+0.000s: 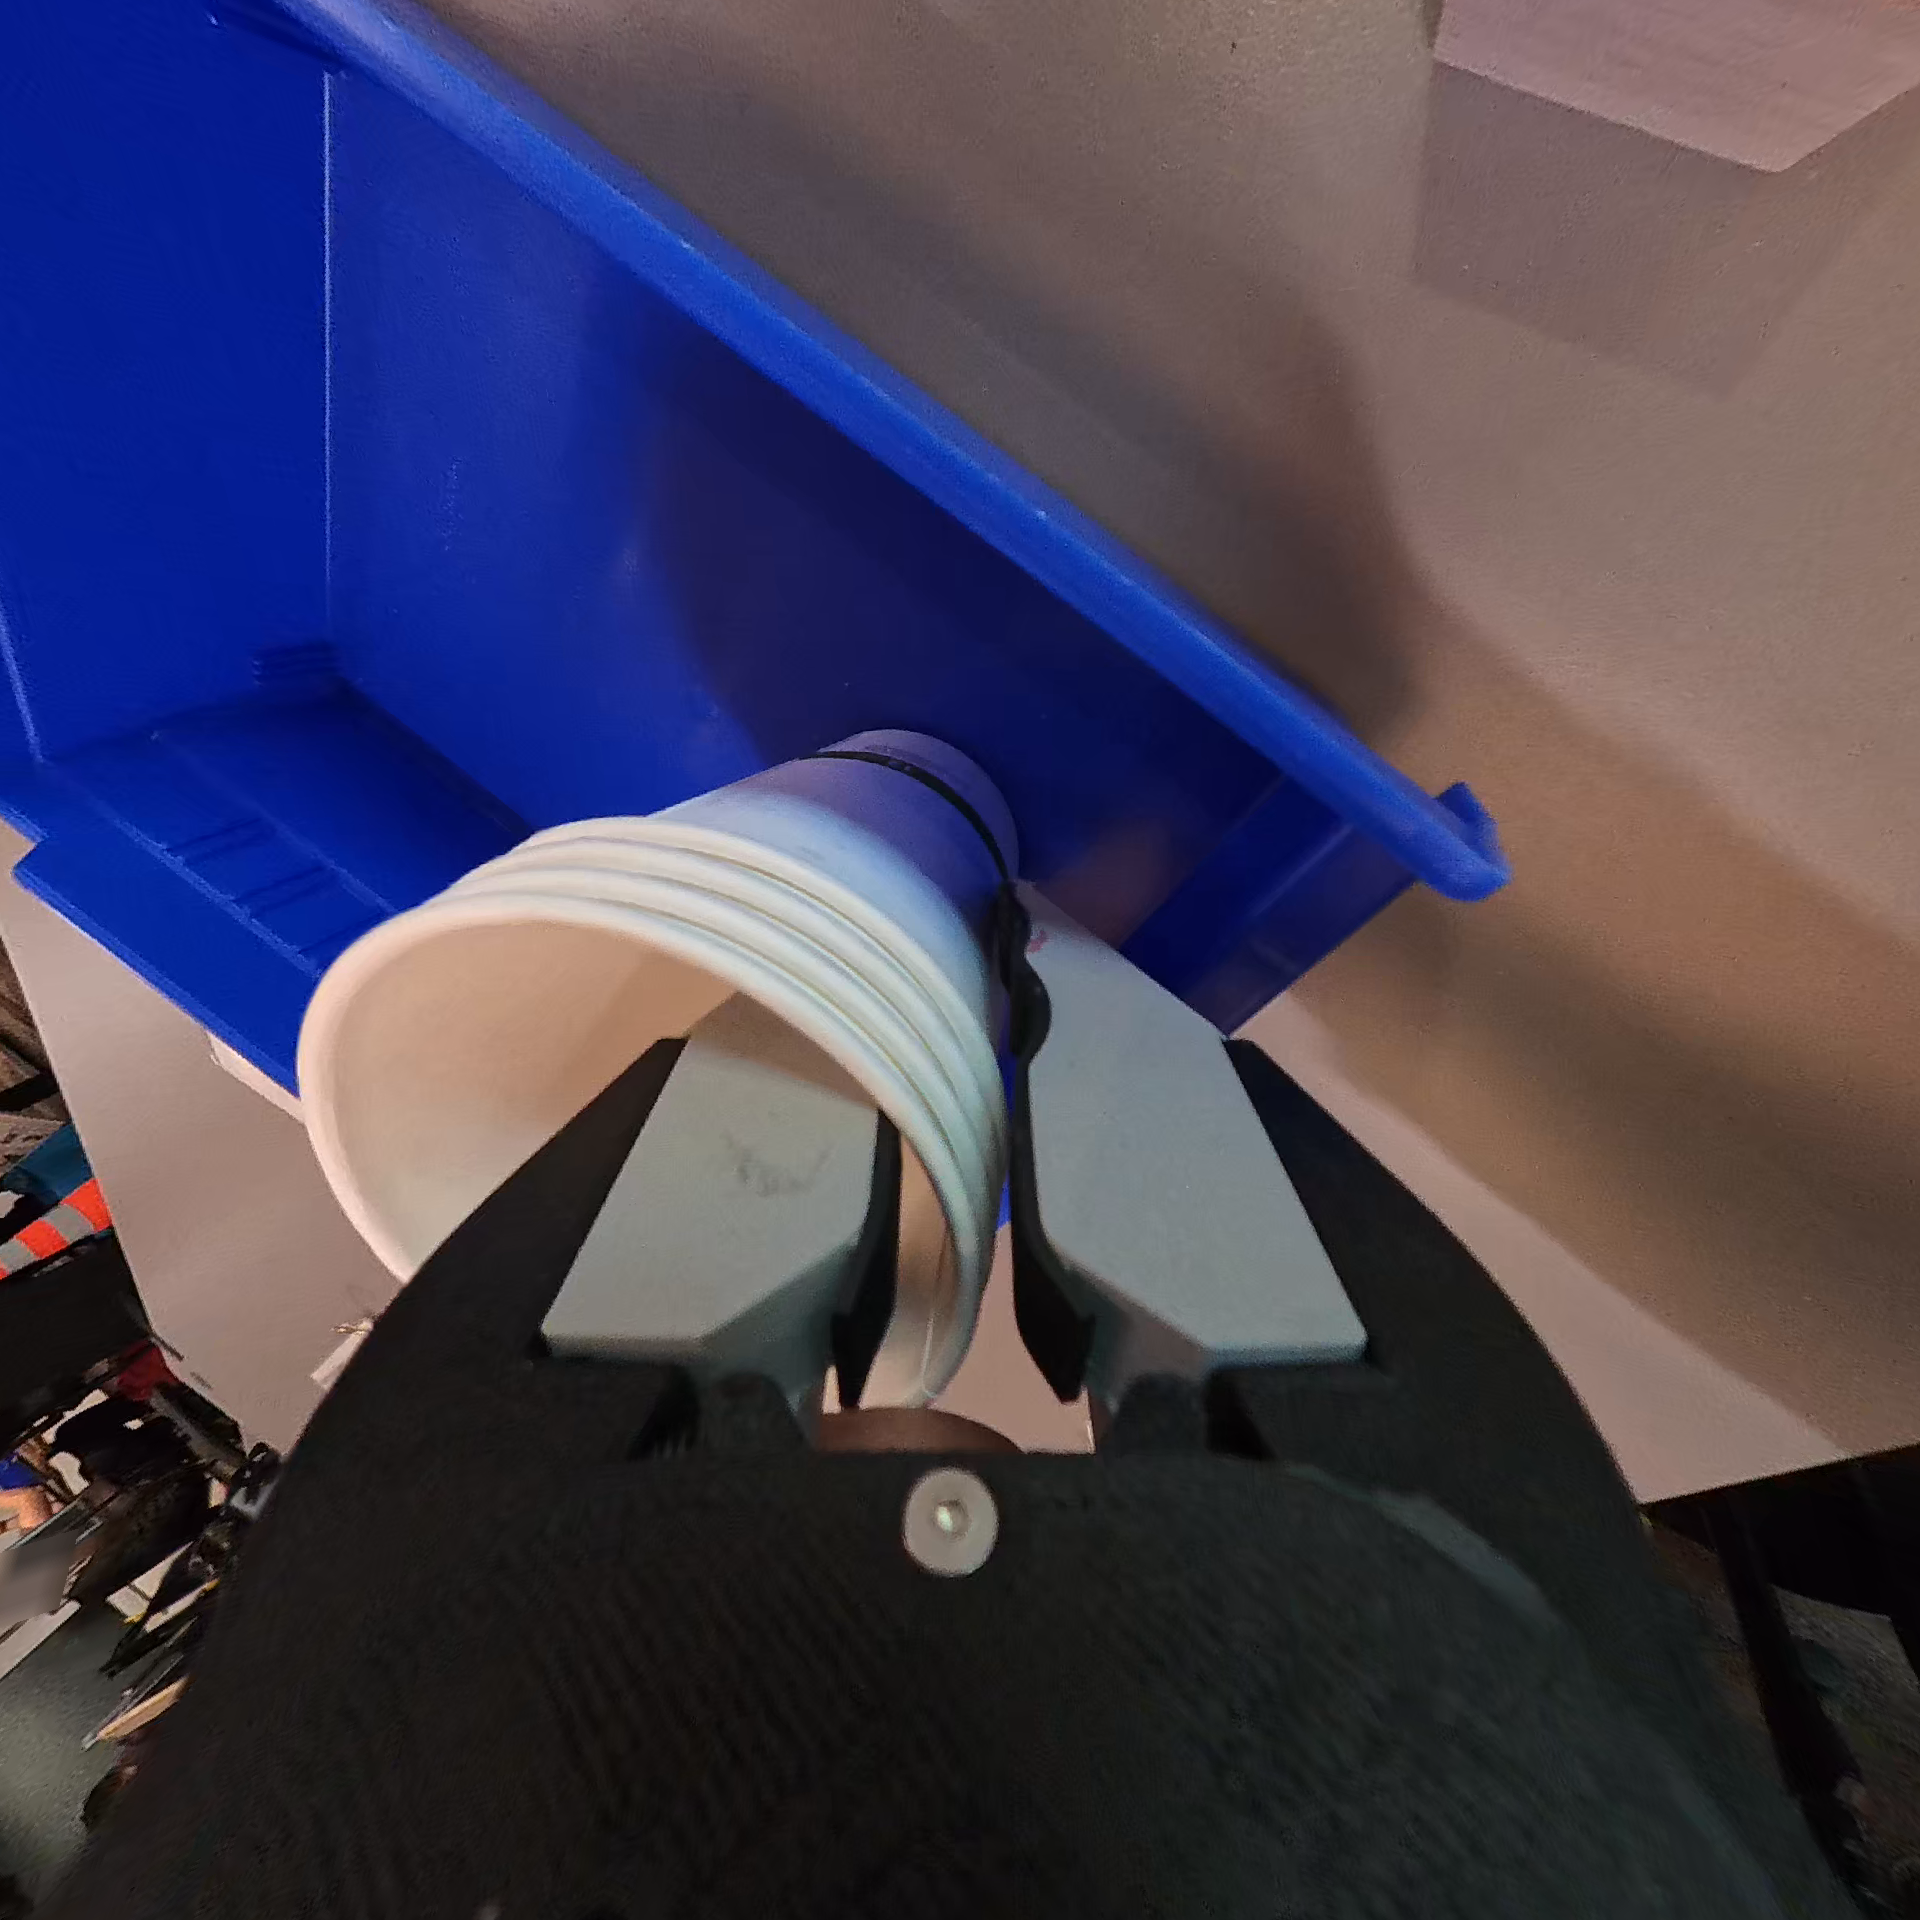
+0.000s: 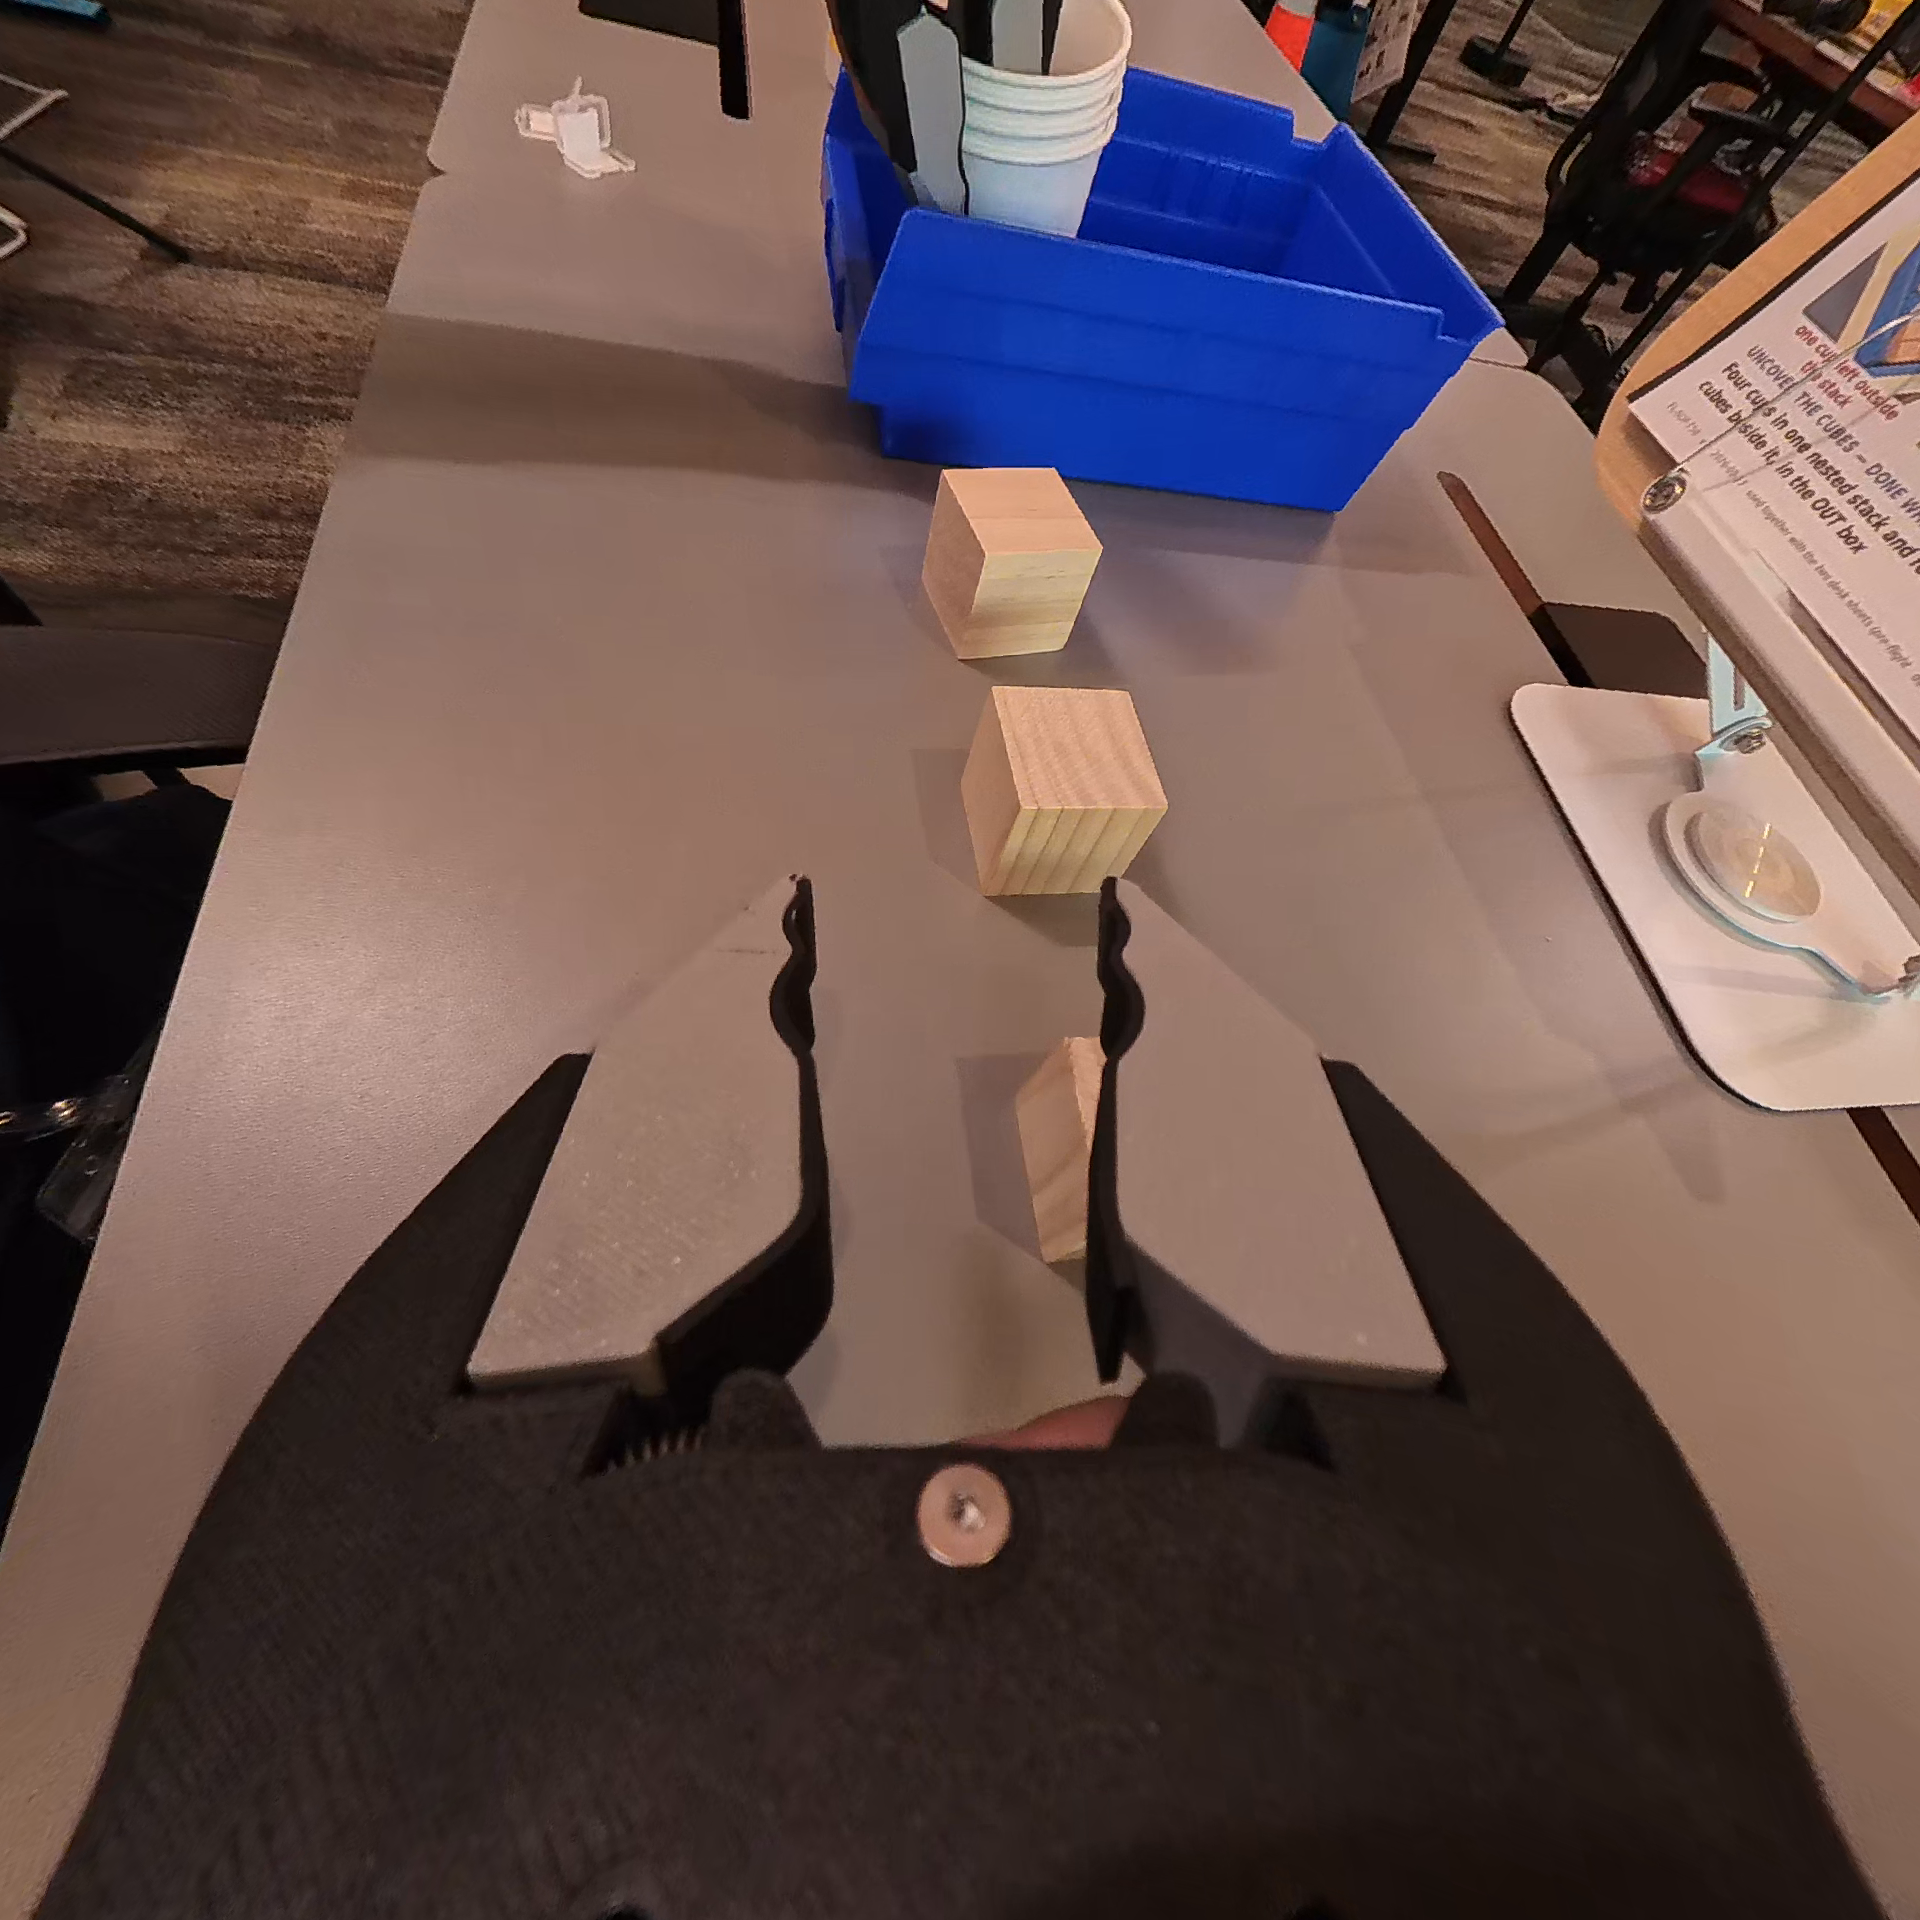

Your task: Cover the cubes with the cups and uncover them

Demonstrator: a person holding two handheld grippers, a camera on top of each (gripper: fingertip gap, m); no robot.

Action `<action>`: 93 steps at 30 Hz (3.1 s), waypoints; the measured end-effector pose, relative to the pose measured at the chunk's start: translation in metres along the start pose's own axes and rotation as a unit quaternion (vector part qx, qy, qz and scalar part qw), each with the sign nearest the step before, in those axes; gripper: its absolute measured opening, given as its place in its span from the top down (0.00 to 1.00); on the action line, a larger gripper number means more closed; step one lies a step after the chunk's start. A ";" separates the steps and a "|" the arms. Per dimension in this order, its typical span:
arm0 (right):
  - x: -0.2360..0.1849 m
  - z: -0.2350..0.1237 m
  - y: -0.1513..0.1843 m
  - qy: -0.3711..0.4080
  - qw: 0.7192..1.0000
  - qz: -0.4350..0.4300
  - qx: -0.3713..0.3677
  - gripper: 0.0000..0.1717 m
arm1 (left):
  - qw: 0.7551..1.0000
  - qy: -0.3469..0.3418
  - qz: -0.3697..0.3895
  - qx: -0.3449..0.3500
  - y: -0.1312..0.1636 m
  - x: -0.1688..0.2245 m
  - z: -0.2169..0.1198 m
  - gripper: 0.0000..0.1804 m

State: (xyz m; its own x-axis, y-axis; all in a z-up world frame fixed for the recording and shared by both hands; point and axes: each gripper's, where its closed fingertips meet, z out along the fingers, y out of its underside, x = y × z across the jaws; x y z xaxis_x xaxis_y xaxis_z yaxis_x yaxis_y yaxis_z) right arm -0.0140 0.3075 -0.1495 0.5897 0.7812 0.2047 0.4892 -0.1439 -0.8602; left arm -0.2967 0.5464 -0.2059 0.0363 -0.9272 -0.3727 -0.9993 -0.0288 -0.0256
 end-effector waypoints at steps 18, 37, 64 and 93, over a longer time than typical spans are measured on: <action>-0.002 -0.001 0.000 -0.002 1.000 0.000 0.002 0.70 | 0.995 -0.054 -0.040 0.074 -0.004 -0.025 -0.044 0.82; -0.005 0.001 0.000 -0.004 1.000 -0.002 -0.002 0.70 | 0.988 -0.099 -0.053 0.110 0.003 -0.030 -0.067 0.91; -0.007 0.000 0.000 -0.004 1.000 -0.005 -0.001 0.70 | 0.967 -0.229 0.002 0.111 0.003 -0.041 -0.091 0.99; -0.011 0.006 0.004 -0.010 1.000 -0.007 -0.011 0.69 | 0.907 -0.390 0.016 0.158 0.001 -0.076 -0.152 0.99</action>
State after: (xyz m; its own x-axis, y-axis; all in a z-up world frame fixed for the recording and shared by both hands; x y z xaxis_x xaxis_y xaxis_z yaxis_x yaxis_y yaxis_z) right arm -0.0221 0.3023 -0.1576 0.5701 0.7948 0.2080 0.5118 -0.1455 -0.8467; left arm -0.3026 0.5601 -0.0368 0.1288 -0.3763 -0.9175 -0.9509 0.2157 -0.2220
